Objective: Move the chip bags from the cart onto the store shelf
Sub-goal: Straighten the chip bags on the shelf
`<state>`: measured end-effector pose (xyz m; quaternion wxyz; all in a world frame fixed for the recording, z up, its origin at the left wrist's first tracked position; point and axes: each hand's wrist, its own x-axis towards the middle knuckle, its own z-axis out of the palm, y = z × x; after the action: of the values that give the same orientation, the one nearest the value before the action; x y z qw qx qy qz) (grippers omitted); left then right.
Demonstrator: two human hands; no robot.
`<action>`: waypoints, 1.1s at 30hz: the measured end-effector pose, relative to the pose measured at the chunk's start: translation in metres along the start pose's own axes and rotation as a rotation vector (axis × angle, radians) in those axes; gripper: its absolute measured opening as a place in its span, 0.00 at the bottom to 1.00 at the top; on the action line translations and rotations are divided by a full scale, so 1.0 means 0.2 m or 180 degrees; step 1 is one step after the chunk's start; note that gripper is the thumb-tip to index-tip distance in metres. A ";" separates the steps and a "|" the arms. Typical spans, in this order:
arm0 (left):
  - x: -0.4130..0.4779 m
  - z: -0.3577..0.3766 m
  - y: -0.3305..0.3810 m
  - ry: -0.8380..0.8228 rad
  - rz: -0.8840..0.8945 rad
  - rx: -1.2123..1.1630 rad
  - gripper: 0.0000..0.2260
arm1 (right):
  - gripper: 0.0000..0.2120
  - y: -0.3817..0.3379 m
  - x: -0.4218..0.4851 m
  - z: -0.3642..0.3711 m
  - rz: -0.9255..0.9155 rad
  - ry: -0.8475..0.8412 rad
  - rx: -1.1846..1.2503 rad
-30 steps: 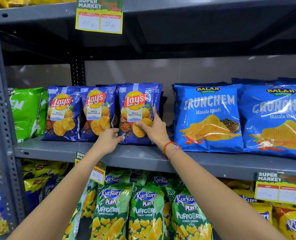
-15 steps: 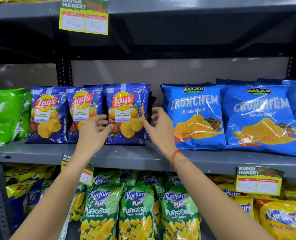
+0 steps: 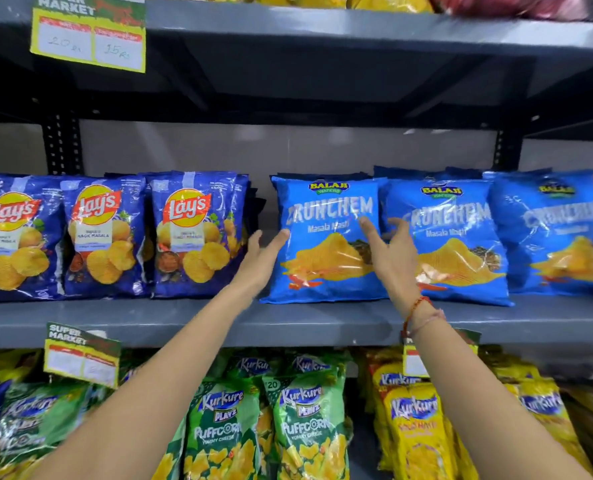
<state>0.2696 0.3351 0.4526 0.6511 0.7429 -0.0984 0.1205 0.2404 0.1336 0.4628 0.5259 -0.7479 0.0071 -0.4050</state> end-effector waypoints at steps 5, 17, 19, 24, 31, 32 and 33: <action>0.10 0.05 -0.01 -0.0525 -0.0366 -0.0397 0.53 | 0.31 0.05 0.07 0.03 0.0600 -0.0453 0.0547; 0.13 0.08 -0.01 -0.0451 0.0387 -0.0503 0.40 | 0.26 0.00 0.15 0.10 0.0478 -0.0365 0.1331; 0.13 0.09 -0.03 -0.0410 0.0376 -0.0442 0.41 | 0.25 0.03 0.14 0.11 0.0428 -0.0376 0.1297; 0.13 0.09 -0.07 -0.0370 0.0293 -0.0376 0.45 | 0.21 0.12 0.10 0.15 0.0314 -0.0209 0.1004; 0.10 0.13 -0.10 -0.0066 0.0501 -0.0035 0.37 | 0.31 0.08 0.06 0.11 -0.0007 -0.0170 0.0130; 0.08 0.14 -0.09 0.0066 0.0544 0.0086 0.40 | 0.32 0.06 0.04 0.09 -0.0161 -0.0197 -0.0040; 0.06 0.15 -0.08 0.0255 0.0585 0.0222 0.43 | 0.33 0.06 0.01 0.07 -0.0356 -0.0195 -0.0218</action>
<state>0.2882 0.3078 0.4368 0.6145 0.7475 -0.1358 0.2126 0.2561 0.1391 0.4538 0.4765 -0.7767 -0.0370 -0.4102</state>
